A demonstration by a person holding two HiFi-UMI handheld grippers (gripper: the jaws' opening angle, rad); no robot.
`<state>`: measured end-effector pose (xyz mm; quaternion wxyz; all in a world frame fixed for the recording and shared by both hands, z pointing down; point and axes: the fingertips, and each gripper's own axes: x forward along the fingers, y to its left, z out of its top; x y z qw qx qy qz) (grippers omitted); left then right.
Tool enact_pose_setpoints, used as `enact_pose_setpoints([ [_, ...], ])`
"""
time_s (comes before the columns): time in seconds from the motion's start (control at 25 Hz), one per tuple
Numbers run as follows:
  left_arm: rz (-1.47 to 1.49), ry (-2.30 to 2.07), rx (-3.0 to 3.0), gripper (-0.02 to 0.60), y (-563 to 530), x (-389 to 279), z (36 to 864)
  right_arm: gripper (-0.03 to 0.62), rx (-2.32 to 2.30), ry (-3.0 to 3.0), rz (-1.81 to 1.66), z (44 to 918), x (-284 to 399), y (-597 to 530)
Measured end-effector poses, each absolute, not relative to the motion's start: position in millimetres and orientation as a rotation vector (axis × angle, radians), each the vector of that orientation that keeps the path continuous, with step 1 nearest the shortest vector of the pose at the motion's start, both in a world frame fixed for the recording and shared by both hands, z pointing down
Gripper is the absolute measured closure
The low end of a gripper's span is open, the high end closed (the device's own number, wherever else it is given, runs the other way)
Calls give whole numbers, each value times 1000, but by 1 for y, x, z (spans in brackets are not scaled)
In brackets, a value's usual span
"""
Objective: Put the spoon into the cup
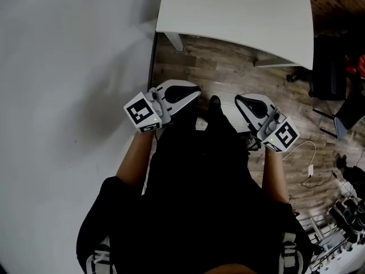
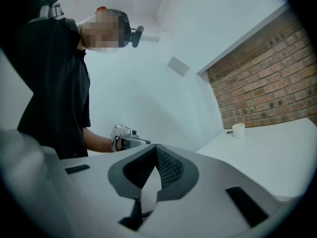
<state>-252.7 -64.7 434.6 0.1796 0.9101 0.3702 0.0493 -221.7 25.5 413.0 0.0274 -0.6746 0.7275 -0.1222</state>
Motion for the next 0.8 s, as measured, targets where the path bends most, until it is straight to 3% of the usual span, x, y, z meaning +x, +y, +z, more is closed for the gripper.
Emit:
enact_pose_setpoints([
  [0.8,117,1062,2541,565,-72,-264,443,588,-2105,2303,-441,425,-224,3],
])
